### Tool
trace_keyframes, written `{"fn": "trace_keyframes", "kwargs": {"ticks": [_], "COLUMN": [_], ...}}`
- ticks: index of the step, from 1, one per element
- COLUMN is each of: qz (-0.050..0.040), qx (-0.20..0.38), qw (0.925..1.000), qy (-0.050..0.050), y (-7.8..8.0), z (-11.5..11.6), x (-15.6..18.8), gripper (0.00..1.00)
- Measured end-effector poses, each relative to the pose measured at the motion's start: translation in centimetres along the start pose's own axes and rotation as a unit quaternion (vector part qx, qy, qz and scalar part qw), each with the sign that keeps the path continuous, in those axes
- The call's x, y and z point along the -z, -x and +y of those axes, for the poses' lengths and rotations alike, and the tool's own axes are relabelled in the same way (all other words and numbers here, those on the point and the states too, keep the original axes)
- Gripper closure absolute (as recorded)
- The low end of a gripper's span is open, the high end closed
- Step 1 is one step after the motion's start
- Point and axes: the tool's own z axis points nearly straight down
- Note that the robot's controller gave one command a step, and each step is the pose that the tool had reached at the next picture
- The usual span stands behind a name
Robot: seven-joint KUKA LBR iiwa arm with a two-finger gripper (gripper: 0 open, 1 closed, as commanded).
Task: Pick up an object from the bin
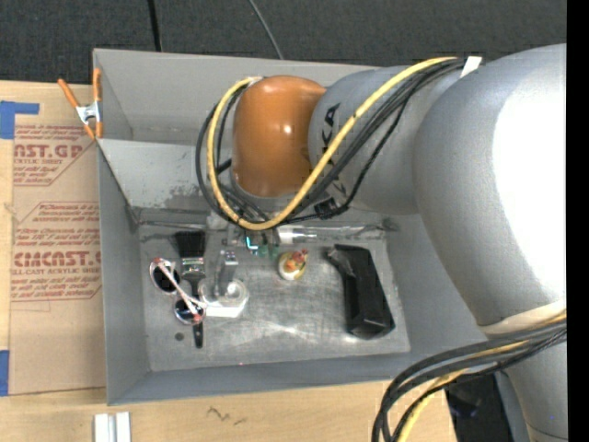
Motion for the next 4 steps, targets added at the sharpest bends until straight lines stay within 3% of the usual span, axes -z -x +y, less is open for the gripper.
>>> {"fn": "trace_keyframes", "kwargs": {"ticks": [1, 2, 3, 4], "qz": [-0.0037, -0.0042, -0.004, -0.0033], "qx": [-0.001, -0.021, -0.006, -0.096], "qw": [1.0, 0.9998, 1.0, 0.9954], "qy": [0.001, 0.001, 0.001, 0.0], "y": [0.2, 0.2, 0.1, -1.3], "z": [-0.1, 7.4, 10.5, 7.4], "x": [0.4, 0.9, 0.6, -1.3], "gripper": [0.0, 0.0, 0.0, 0.0]}}
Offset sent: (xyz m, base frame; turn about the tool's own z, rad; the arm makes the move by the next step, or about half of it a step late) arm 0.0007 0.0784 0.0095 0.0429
